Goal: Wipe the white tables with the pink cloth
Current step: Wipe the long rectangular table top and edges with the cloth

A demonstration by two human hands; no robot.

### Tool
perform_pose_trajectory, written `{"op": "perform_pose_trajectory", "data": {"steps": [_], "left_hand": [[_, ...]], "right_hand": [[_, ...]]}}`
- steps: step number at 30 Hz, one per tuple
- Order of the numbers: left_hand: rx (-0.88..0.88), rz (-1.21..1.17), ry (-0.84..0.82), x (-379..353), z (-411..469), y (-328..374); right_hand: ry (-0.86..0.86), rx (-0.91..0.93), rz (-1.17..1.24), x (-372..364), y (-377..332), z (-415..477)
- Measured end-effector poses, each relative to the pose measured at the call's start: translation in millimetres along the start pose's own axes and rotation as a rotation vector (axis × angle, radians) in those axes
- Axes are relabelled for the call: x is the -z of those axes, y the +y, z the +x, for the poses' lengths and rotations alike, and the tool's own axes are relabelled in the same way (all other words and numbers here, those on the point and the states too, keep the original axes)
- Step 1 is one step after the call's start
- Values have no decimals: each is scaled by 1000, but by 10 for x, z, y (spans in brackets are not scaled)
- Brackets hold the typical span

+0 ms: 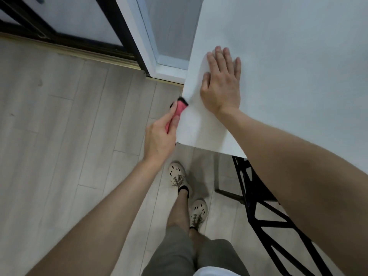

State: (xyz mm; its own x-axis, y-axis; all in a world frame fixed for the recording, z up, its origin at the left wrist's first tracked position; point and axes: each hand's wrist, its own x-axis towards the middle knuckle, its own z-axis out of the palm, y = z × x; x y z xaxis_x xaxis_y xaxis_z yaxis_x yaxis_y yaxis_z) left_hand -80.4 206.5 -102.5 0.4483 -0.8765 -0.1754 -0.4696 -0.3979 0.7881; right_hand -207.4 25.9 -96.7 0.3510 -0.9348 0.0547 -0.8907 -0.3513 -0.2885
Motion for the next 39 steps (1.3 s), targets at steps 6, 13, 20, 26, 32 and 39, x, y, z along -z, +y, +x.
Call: {"op": "perform_pose_trajectory", "data": {"steps": [6, 13, 20, 26, 32, 39], "left_hand": [[22, -3, -66, 196, -472, -175], [-49, 42, -77, 59, 347, 107], [190, -116, -495, 753, 154, -97], [360, -316, -460, 1208, 576, 250], [289, -403, -392, 1282, 869, 864], [162, -407, -545, 1385, 1381, 1466]], "right_hand": [[3, -6, 3, 0, 7, 3], [38, -12, 25, -39, 60, -2], [8, -24, 40, -48, 77, -21], [-344, -101, 51, 390, -43, 181], [-614, -403, 832, 1163, -337, -97], [-436, -284, 994, 1625, -444, 38]]}}
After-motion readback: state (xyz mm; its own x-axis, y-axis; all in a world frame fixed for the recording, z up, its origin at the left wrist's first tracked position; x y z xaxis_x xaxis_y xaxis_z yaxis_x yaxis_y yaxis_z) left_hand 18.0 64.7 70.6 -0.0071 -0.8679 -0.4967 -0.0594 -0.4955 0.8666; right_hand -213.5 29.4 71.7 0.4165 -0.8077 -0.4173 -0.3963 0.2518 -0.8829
